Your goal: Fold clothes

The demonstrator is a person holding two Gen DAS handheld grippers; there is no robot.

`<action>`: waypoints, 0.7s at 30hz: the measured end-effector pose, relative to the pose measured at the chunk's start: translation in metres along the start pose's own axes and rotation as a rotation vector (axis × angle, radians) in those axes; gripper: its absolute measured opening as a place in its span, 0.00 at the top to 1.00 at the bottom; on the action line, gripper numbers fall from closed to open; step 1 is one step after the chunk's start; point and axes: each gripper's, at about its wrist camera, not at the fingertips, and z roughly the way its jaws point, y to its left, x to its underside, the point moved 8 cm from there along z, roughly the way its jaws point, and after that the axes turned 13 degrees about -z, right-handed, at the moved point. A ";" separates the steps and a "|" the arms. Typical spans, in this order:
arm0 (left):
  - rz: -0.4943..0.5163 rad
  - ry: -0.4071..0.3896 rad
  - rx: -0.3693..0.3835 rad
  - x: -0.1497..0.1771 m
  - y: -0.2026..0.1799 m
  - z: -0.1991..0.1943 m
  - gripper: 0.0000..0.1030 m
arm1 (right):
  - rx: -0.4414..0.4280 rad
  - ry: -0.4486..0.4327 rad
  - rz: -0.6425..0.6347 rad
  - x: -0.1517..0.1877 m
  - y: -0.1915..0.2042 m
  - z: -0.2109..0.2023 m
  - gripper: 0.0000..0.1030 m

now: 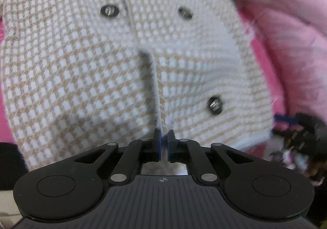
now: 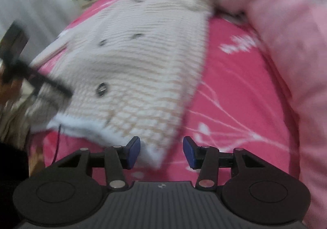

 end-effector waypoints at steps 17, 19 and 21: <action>0.472 -0.053 -0.137 0.040 -0.056 0.027 0.76 | 0.061 -0.181 -0.018 -0.029 -0.004 0.011 0.65; 0.496 -0.080 -0.146 0.044 -0.054 0.031 0.76 | 0.073 -0.116 -0.120 -0.015 0.010 0.030 0.65; 0.481 -0.074 -0.133 0.042 -0.051 0.030 0.76 | 0.113 -0.062 -0.205 0.005 0.021 0.046 0.65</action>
